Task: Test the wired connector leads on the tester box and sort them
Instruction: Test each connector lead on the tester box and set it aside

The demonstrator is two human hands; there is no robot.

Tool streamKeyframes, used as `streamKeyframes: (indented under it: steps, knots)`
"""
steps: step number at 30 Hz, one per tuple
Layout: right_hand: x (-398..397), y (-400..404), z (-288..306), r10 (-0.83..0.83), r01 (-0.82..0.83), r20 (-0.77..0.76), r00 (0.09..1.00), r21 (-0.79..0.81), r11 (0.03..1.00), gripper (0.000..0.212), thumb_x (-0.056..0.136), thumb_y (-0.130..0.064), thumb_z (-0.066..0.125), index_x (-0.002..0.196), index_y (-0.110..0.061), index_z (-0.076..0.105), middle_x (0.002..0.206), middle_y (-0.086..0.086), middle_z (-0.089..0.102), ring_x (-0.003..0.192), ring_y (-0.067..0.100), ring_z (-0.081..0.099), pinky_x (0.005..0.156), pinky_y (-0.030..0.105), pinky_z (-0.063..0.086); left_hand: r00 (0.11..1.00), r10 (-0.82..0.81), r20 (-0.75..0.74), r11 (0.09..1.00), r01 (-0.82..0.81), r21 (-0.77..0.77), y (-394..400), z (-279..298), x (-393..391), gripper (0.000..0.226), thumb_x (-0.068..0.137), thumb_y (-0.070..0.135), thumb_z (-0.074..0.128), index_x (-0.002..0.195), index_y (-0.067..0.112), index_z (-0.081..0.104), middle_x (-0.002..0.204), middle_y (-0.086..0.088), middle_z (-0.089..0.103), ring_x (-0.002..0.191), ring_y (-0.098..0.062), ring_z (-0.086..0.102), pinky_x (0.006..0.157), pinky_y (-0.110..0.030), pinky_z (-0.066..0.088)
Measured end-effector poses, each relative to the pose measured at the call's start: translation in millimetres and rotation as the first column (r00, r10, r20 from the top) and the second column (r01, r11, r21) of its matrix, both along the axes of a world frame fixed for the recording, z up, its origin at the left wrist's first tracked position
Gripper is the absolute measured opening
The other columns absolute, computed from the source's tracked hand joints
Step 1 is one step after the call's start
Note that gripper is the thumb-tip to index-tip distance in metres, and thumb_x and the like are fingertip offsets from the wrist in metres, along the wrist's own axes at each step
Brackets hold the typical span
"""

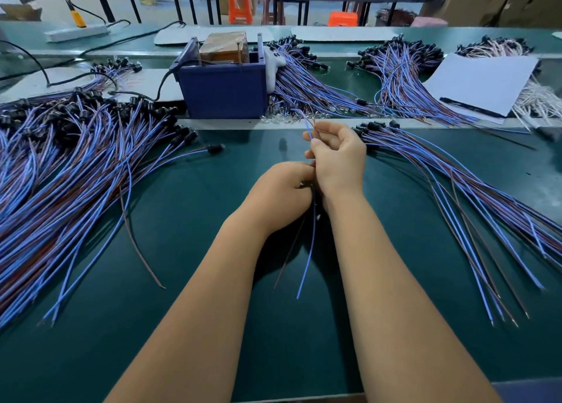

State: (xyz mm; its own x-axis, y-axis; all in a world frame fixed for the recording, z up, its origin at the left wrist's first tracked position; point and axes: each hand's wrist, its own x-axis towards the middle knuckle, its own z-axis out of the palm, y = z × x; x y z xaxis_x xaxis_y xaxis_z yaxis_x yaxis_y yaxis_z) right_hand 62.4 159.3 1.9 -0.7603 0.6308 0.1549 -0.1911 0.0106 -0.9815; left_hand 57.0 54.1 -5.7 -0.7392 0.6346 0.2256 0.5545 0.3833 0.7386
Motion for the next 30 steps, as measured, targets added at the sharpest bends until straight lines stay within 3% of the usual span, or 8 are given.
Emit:
streamKeyframes:
  steps: [7,10,12,14,17,21,25,30]
  knots:
    - [28,70,36,0.061,-0.112,0.187,0.981,0.272,0.956,0.023,0.091,0.012,0.049,0.096,-0.006,0.062,0.086,0.007,0.068,0.053,-0.008,0.06,0.046,0.01,0.042,1.0,-0.015,0.024,0.999,0.016,-0.05,4,-2,6,0.057,0.077,0.0,0.045,0.122,0.032,0.056,0.096,0.016,0.067,0.098,-0.011,0.06,0.09,-0.037,0.049]
    - [33,100,40,-0.095,-0.04,0.315,0.944,0.397,0.917,0.027,0.087,0.009,0.052,0.087,-0.015,0.065,0.095,0.013,0.071,0.079,0.009,0.07,0.074,0.026,0.057,0.999,0.02,0.044,0.999,-0.019,-0.042,2,-3,4,0.05,0.079,0.002,0.044,0.115,0.033,0.06,0.094,0.018,0.067,0.097,-0.009,0.061,0.09,-0.037,0.05]
    - [33,111,37,-0.3,0.009,0.447,0.843,0.544,0.839,0.032,0.084,0.002,0.049,0.095,-0.022,0.067,0.11,0.01,0.07,0.107,0.027,0.063,0.097,0.041,0.049,0.998,0.055,0.034,0.998,-0.053,-0.038,0,-4,2,0.045,0.08,0.004,0.045,0.111,0.031,0.064,0.094,0.016,0.067,0.093,-0.01,0.061,0.089,-0.037,0.05]
    - [34,107,32,-0.494,0.01,0.516,0.7,0.685,0.729,0.041,0.084,-0.007,0.049,0.116,-0.028,0.063,0.129,0.007,0.06,0.124,0.034,0.047,0.104,0.041,0.035,0.993,0.114,-0.001,0.993,-0.114,-0.043,-1,-5,-1,0.04,0.083,0.006,0.046,0.107,0.03,0.065,0.096,0.015,0.066,0.089,-0.01,0.059,0.087,-0.036,0.05]
    - [28,80,25,-0.568,0.022,0.429,0.702,0.785,0.62,0.044,0.085,-0.017,0.052,0.127,-0.027,0.057,0.136,0.01,0.051,0.125,0.034,0.04,0.101,0.041,0.029,0.946,0.303,-0.117,0.949,-0.311,-0.053,-4,-6,-7,0.034,0.087,0.009,0.046,0.109,0.027,0.066,0.11,0.007,0.063,0.094,-0.016,0.056,0.081,-0.032,0.046]
    - [9,28,12,-0.406,-0.049,0.359,0.84,0.797,0.603,0.036,0.089,-0.023,0.052,0.125,-0.024,0.058,0.131,0.008,0.054,0.122,0.03,0.041,0.1,0.038,0.029,0.781,0.577,-0.239,0.8,-0.599,-0.03,-22,-4,-21,0.032,0.087,0.012,0.05,0.114,0.017,0.067,0.13,-0.001,0.056,0.114,-0.026,0.048,0.082,-0.034,0.04]
    - [-5,-21,-3,0.058,-0.244,0.336,0.94,0.543,0.804,0.026,0.092,-0.015,0.051,0.113,-0.017,0.065,0.109,0.004,0.063,0.101,0.023,0.057,0.092,0.037,0.045,0.642,0.727,-0.245,0.638,-0.763,-0.105,-52,-1,-31,0.041,0.089,0.013,0.047,0.127,0.021,0.06,0.155,0.0,0.037,0.127,-0.032,0.034,0.095,-0.041,0.039]
    - [-16,-32,-16,0.057,-0.358,0.423,0.905,0.679,0.642,0.024,0.092,-0.02,0.049,0.101,-0.025,0.071,0.113,-0.001,0.064,0.11,0.022,0.052,0.095,0.036,0.041,0.614,0.778,-0.138,0.56,-0.775,-0.293,-64,-2,-37,0.052,0.09,0.016,0.045,0.142,0.017,0.041,0.149,-0.009,0.041,0.127,-0.036,0.032,0.1,-0.046,0.034]
